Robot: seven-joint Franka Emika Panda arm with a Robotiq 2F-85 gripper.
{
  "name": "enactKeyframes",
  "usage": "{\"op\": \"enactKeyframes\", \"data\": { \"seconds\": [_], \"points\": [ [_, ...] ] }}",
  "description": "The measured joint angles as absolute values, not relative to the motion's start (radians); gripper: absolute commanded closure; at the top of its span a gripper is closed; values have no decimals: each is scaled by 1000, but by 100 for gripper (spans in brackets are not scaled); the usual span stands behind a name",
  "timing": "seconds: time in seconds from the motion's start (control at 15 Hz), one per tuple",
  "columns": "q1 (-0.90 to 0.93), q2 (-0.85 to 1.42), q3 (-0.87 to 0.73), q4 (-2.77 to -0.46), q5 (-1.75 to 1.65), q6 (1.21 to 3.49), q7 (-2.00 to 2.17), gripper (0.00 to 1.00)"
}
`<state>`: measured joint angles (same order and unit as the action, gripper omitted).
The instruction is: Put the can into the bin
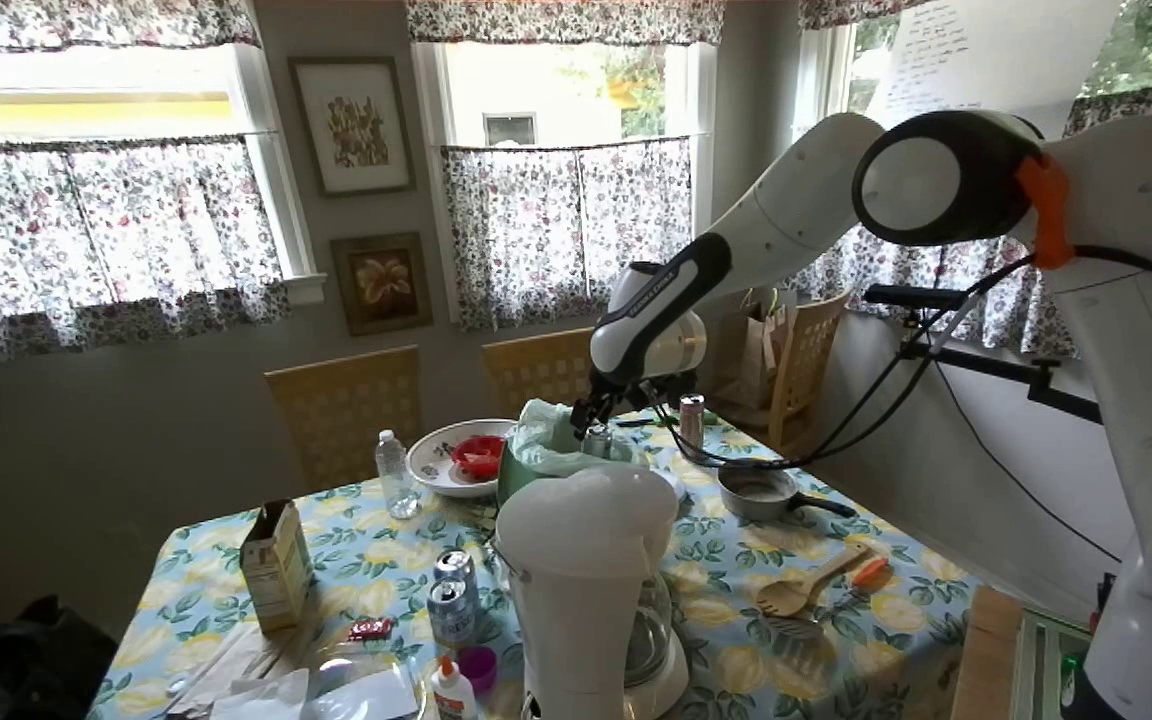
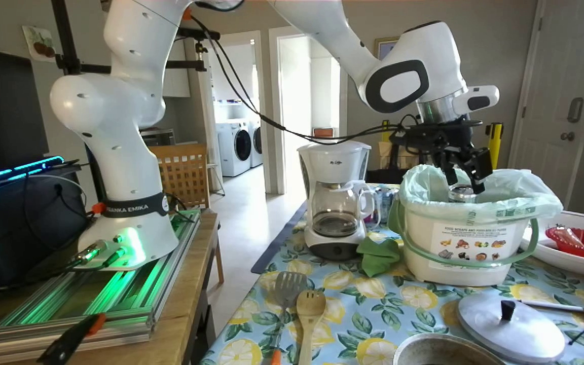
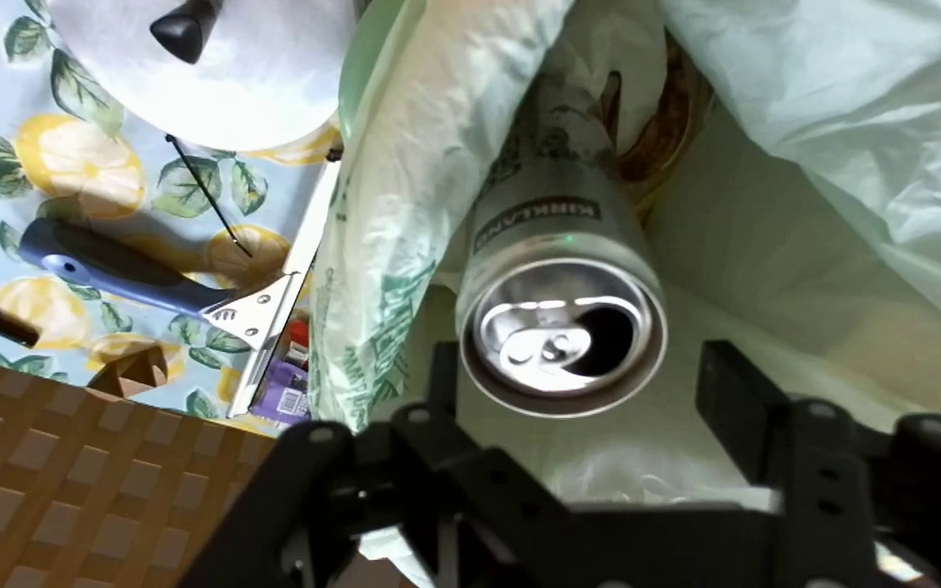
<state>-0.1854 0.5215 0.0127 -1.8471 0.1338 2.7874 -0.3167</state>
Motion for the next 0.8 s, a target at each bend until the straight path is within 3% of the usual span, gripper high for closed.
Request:
{"op": "enactKeyframes", "data": {
  "seconds": [0.8],
  "points": [
    [-186, 504, -18, -1826, 109, 2703, -279, 0]
  ]
}}
